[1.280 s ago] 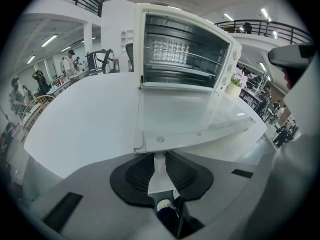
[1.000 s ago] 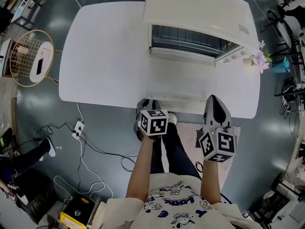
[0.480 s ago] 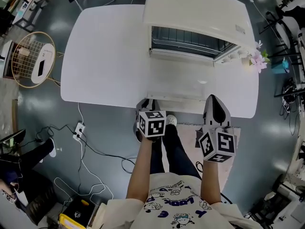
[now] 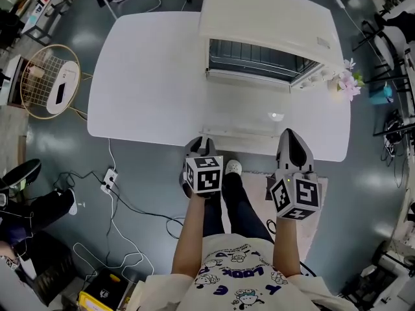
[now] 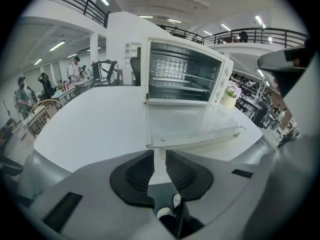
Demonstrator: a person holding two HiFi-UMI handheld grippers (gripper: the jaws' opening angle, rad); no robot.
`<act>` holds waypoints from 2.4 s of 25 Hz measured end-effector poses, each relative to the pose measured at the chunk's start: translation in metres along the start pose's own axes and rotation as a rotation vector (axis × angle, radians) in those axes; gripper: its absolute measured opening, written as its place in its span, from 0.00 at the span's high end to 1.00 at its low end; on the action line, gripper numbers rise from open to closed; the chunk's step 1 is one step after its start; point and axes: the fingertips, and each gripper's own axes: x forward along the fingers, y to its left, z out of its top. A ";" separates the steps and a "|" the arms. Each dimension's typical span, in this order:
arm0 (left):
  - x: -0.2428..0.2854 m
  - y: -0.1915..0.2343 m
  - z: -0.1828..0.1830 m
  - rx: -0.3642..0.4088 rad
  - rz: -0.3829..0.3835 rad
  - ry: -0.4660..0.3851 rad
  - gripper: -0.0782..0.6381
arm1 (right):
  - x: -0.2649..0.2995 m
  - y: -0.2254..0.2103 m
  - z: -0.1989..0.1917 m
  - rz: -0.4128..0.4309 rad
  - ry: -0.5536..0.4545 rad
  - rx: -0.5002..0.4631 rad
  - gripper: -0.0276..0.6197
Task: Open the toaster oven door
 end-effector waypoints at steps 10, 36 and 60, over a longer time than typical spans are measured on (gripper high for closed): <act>-0.047 0.017 0.056 0.004 0.045 -0.140 0.78 | -0.014 0.006 0.041 0.011 -0.079 -0.006 0.96; -0.212 -0.020 0.240 0.088 0.040 -0.616 0.88 | -0.050 -0.005 0.169 0.037 -0.304 -0.039 0.96; -0.269 -0.034 0.287 0.118 0.054 -0.788 0.88 | -0.062 -0.011 0.203 0.042 -0.376 -0.075 0.96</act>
